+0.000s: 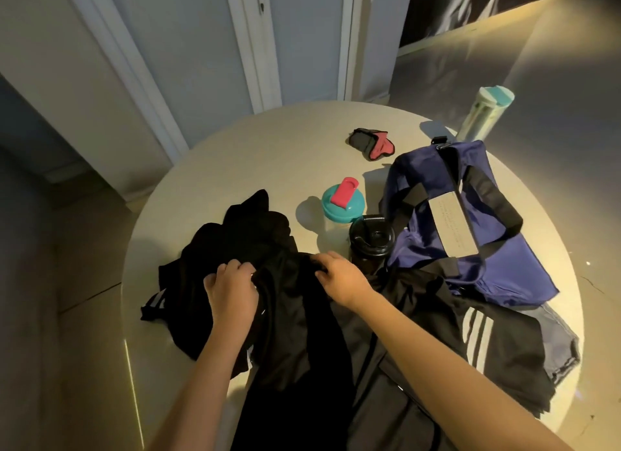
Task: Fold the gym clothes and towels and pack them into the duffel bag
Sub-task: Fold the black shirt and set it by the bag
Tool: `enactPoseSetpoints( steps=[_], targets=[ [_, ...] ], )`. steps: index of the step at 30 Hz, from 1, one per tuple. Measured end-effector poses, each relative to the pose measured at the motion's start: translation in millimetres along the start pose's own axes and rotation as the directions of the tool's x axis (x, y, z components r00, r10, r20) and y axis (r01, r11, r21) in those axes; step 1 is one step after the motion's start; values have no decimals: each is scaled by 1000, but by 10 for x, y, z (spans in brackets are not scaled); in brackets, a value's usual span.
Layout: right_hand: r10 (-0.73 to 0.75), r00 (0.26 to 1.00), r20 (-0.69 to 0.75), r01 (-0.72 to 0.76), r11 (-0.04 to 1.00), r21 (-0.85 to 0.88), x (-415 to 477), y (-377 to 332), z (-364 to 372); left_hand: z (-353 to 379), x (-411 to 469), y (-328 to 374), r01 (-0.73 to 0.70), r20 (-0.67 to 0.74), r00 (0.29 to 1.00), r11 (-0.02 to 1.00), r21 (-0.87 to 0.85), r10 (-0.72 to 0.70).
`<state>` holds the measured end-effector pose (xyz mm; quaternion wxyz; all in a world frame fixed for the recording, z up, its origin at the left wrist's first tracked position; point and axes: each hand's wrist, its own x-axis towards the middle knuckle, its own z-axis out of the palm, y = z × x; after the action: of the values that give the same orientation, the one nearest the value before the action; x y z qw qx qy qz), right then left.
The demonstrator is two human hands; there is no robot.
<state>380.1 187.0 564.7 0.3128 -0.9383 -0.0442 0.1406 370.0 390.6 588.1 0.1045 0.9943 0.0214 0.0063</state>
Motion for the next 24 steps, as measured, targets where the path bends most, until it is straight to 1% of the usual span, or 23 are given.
enactPoseSetpoints(
  steps=[2, 3, 5, 6, 7, 8, 10, 12, 14, 16, 19, 21, 24],
  targets=[
    [-67, 998, 10, 66, 995, 78, 149, -169, -25, -87, 40, -50, -57, 3, 998, 980, -192, 59],
    [-100, 995, 23, 97, 989, 110, 213, -247, -35, -150, 49, -63, -75, 31, 996, 953, -295, 88],
    [-158, 985, 70, 149, 982, 114, 330, -359, -33, -288, 65, -75, -74, 116, 984, 894, -443, 139],
    [-182, 978, 99, 174, 981, 83, 380, -391, -24, -343, 79, -92, -75, 131, 979, 877, -474, 154],
    [-186, 976, 113, 183, 982, 39, 415, -422, -17, -397, 91, -111, -82, 125, 979, 873, -480, 161],
    [-178, 979, 95, 179, 984, 1, 437, -445, -7, -429, 109, -142, -97, 109, 980, 879, -467, 166],
    [-135, 991, 0, 135, 991, 9, 465, -464, 1, -490, 143, -218, -111, 110, 981, 922, -370, 162],
    [-103, 992, -75, 108, 992, 63, 465, -468, 9, -533, 178, -308, -79, 190, 973, 963, -257, 131],
    [-95, 991, -94, 104, 990, 97, 458, -468, 30, -600, 189, -369, -43, 302, 948, 984, -175, 95],
    [-83, 991, -103, 96, 987, 129, 434, -473, 52, -691, 190, -411, -24, 376, 924, 991, -135, 74],
    [-34, 993, -111, 58, 974, 217, 369, -496, 44, -846, 148, -440, 25, 389, 920, 981, -191, 52],
    [31, 996, -80, -3, 943, 332, 312, -511, 31, -951, 65, -396, 62, 380, 924, 960, -272, 48],
    [162, 987, 14, -143, 819, 556, 257, -495, 47, -1038, -106, -225, 50, 395, 915, 951, -305, 79]
  ],
)
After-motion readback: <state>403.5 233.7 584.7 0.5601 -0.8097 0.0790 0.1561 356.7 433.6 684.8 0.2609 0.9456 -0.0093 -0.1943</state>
